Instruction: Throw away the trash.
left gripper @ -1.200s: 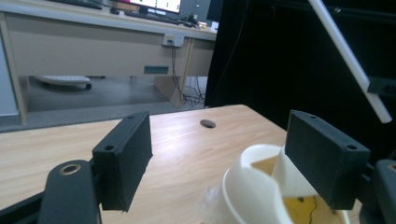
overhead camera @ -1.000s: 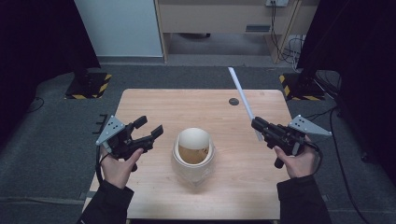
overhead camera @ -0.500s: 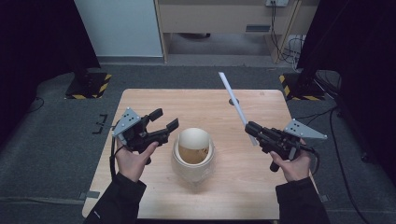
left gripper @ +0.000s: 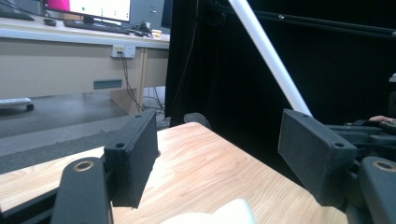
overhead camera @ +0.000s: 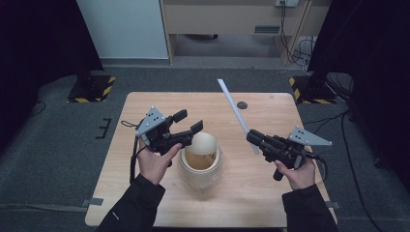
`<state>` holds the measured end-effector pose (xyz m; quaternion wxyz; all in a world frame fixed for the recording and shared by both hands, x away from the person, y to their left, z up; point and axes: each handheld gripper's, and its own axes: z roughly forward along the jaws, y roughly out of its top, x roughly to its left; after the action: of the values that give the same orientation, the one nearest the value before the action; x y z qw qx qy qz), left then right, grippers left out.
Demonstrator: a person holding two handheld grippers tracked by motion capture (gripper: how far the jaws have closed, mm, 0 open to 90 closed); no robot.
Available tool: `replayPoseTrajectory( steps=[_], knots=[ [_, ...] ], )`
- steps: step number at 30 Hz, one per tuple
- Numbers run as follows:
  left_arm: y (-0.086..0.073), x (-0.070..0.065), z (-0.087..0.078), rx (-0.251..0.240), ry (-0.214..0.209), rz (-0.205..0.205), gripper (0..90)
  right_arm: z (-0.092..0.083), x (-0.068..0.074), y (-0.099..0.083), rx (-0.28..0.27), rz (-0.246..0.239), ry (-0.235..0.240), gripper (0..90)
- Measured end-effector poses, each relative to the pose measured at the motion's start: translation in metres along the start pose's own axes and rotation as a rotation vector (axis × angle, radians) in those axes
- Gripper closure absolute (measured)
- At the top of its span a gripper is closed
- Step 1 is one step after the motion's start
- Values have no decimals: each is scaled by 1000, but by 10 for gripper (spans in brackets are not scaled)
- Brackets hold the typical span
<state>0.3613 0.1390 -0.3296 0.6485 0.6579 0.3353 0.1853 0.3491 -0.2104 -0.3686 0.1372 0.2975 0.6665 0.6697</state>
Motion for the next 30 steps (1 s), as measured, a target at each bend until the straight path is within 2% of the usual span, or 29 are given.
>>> replayPoseTrajectory(
  steps=[7, 15, 19, 30],
  knots=[
    [4, -7, 10, -5, -22, -7, 282, 2, 2, -2, 3, 0, 23, 793],
    [6, -18, 30, 14, -45, -6, 285, 7, 5, -6, 28, -3, 45, 793],
    [9, -23, 39, 7, -63, -26, 296, 8, 6, -8, 37, -4, 54, 793],
    [9, -30, 52, 23, -78, -29, 368, 11, 10, -8, 50, -19, 73, 792]
  ],
)
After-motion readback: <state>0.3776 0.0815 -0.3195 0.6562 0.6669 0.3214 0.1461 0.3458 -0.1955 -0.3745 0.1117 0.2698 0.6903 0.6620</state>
